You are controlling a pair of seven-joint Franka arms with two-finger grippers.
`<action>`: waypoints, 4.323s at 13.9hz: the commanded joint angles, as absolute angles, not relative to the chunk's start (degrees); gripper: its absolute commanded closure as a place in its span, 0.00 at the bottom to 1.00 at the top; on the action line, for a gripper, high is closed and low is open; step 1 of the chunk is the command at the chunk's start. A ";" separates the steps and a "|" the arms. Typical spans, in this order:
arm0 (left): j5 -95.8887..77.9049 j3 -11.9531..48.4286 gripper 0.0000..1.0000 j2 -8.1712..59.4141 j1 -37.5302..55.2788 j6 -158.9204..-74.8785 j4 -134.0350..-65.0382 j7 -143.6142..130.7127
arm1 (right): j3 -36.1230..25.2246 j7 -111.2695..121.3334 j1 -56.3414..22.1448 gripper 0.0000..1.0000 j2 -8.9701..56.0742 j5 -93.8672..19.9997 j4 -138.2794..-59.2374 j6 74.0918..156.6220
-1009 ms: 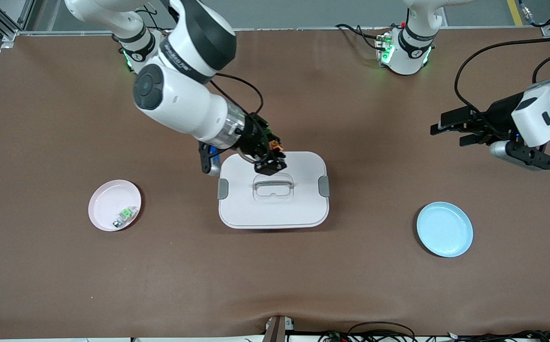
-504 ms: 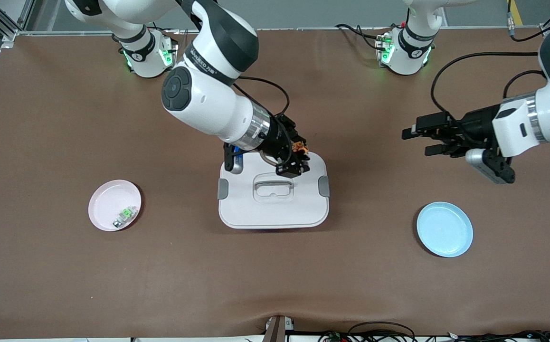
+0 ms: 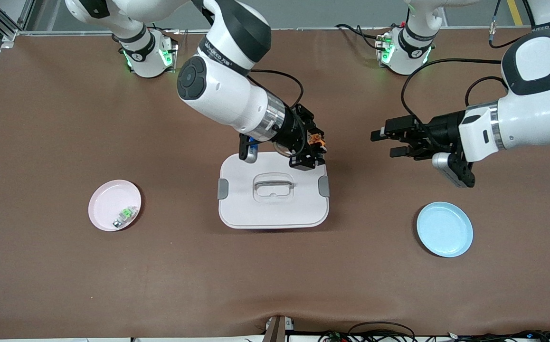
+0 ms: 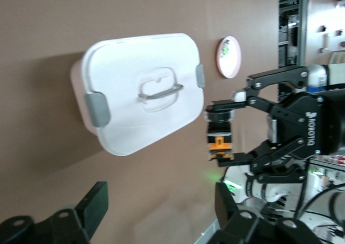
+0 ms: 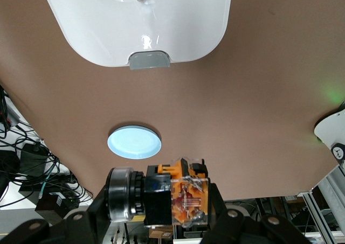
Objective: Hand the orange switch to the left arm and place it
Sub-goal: 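Grasp the switch with the left gripper beside the right gripper, then open the right gripper and release the switch to the left gripper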
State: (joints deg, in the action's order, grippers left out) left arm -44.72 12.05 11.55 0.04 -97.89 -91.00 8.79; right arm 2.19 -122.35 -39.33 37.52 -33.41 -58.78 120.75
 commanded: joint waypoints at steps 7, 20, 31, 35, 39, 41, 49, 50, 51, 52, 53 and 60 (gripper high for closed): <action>-50.10 13.97 0.17 11.95 -0.09 -98.96 -92.81 9.76 | 3.86 -128.14 -39.55 1.00 40.25 -34.28 -53.35 122.43; -55.46 14.06 0.30 13.71 3.60 -106.08 -92.81 9.06 | 4.39 -129.46 -39.64 1.00 40.25 -34.28 -51.77 124.54; -56.43 13.98 0.64 13.71 5.45 -106.61 -92.73 7.91 | 4.48 -129.29 -39.64 1.00 40.25 -34.28 -51.77 125.59; -56.43 13.97 0.97 13.71 5.45 -106.88 -92.72 7.91 | 4.48 -129.29 -39.73 1.00 40.25 -34.28 -51.86 126.30; -55.72 13.89 1.00 14.06 5.36 -106.88 -92.72 7.91 | 4.40 -129.29 -39.64 1.00 40.34 -34.28 -51.86 126.30; -55.63 13.89 1.00 14.15 5.27 -106.88 -92.64 8.09 | 4.39 -129.20 -39.73 0.36 40.25 -34.28 -51.86 126.56; -54.94 13.80 1.00 14.15 4.92 -106.88 -92.55 8.79 | 4.39 -127.80 -39.38 0.00 40.25 -34.28 -51.86 127.35; -53.19 13.80 1.00 14.24 4.75 -106.88 -92.46 8.96 | 4.57 -125.62 -38.85 0.00 40.25 -34.45 -51.86 127.35; -51.09 13.80 1.00 14.24 4.66 -106.88 -92.55 9.05 | 4.92 -123.16 -38.59 0.00 40.25 -34.45 -51.86 127.27; -49.06 13.89 1.00 14.67 4.48 -106.79 -92.55 9.14 | 5.18 -121.48 -37.89 0.00 40.17 -34.45 -51.86 127.09; -47.39 13.89 1.00 15.11 4.40 -106.61 -92.46 9.14 | 5.79 -120.59 -36.84 0.00 40.17 -34.98 -51.86 126.83; -34.39 13.27 1.00 16.08 2.29 -106.52 -92.55 10.37 | 10.90 -96.28 -27.17 0.00 39.11 -35.51 -51.94 108.85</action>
